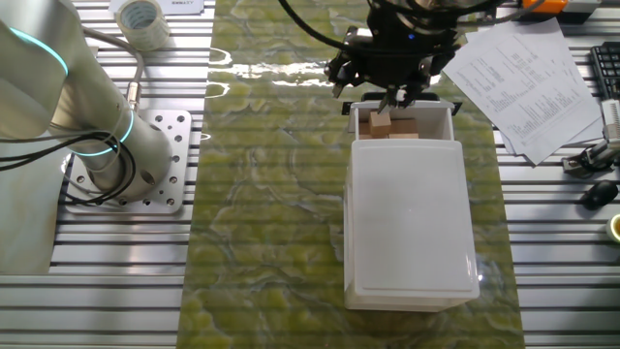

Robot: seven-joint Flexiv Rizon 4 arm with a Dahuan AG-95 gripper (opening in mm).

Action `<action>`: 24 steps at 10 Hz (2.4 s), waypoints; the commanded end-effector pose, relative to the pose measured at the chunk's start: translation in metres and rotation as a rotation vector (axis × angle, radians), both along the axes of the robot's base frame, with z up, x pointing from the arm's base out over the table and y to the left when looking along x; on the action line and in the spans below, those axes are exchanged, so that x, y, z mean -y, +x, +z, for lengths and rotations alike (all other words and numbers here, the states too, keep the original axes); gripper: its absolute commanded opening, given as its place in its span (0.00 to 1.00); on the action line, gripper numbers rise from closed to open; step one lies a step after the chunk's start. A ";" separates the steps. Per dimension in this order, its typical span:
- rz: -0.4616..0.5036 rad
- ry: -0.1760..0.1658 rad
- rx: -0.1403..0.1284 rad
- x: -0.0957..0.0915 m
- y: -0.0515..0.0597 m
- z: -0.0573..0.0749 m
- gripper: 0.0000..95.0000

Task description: Take something out of a drawer

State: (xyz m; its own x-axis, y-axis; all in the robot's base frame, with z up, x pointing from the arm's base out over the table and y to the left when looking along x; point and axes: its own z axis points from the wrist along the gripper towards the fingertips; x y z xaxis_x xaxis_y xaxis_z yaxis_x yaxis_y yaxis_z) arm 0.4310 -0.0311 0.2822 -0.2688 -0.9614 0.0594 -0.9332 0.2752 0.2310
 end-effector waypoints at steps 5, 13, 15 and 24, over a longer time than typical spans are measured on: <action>0.085 -0.030 0.099 -0.015 0.021 -0.002 0.60; 0.117 -0.022 0.148 -0.012 0.055 -0.034 0.60; 0.095 -0.006 0.152 -0.022 0.057 -0.044 0.60; 0.128 0.002 0.190 -0.028 0.057 -0.075 0.60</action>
